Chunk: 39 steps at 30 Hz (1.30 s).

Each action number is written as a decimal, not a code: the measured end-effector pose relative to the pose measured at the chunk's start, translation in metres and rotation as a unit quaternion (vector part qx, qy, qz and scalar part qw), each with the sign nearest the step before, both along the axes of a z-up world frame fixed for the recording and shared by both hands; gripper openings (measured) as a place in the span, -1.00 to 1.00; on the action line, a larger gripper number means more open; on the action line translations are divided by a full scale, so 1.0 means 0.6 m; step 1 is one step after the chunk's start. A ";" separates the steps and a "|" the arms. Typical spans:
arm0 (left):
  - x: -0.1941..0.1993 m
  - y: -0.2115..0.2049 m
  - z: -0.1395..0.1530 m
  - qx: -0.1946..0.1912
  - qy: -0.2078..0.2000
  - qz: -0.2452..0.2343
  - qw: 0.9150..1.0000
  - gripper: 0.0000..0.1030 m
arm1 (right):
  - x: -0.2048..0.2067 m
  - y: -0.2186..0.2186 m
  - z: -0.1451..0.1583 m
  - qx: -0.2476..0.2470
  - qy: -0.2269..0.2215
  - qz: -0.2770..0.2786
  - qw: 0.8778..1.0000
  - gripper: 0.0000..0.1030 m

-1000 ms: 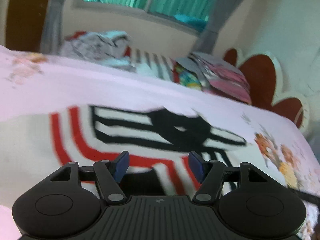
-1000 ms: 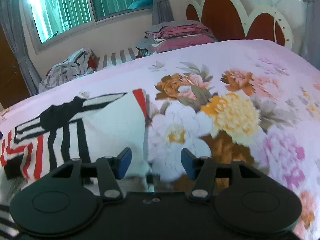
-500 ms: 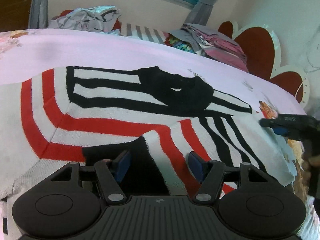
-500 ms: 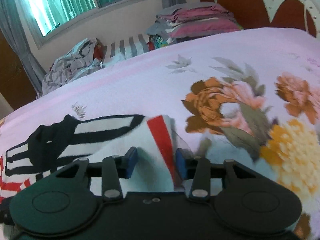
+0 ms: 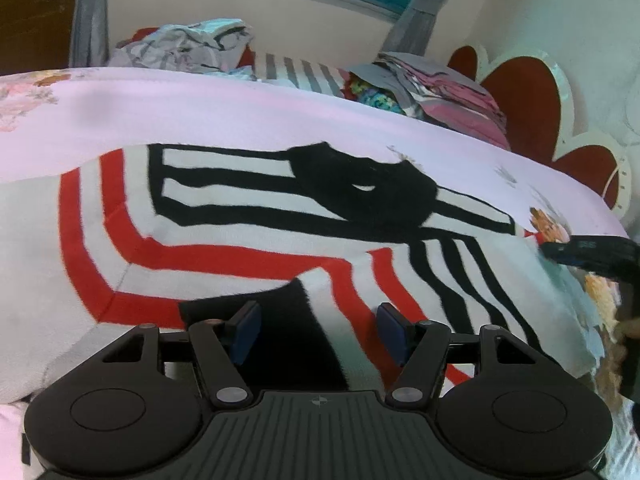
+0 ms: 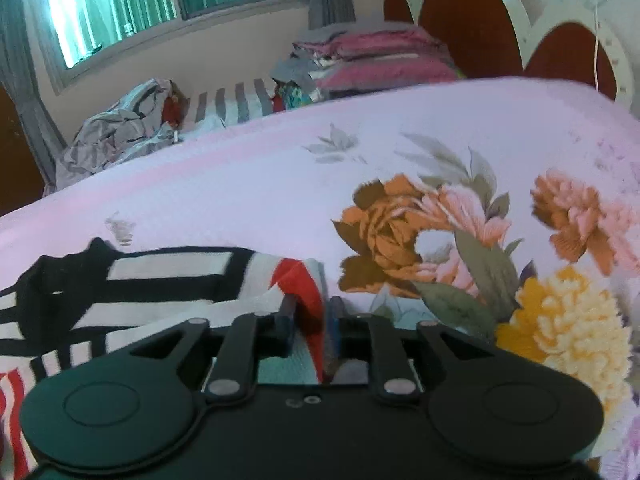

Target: Fold small clothes

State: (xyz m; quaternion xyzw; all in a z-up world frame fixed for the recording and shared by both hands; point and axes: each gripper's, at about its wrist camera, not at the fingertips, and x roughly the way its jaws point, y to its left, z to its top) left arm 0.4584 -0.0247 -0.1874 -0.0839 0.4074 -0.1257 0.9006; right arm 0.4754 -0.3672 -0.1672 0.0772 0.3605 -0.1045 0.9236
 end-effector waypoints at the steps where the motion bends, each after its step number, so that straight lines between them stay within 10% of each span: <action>1: 0.001 0.000 -0.005 0.006 -0.001 -0.004 1.000 0.24 | -0.010 0.010 0.009 -0.008 -0.010 0.005 1.000 -0.46; 23: -0.041 0.028 0.036 0.054 -0.007 0.021 0.998 0.48 | -0.096 0.177 0.028 -0.004 0.019 0.128 0.992 -0.12; 39: -0.127 0.252 0.045 0.030 0.011 0.130 0.991 0.48 | -0.094 0.404 0.008 0.008 0.041 0.228 0.973 -0.08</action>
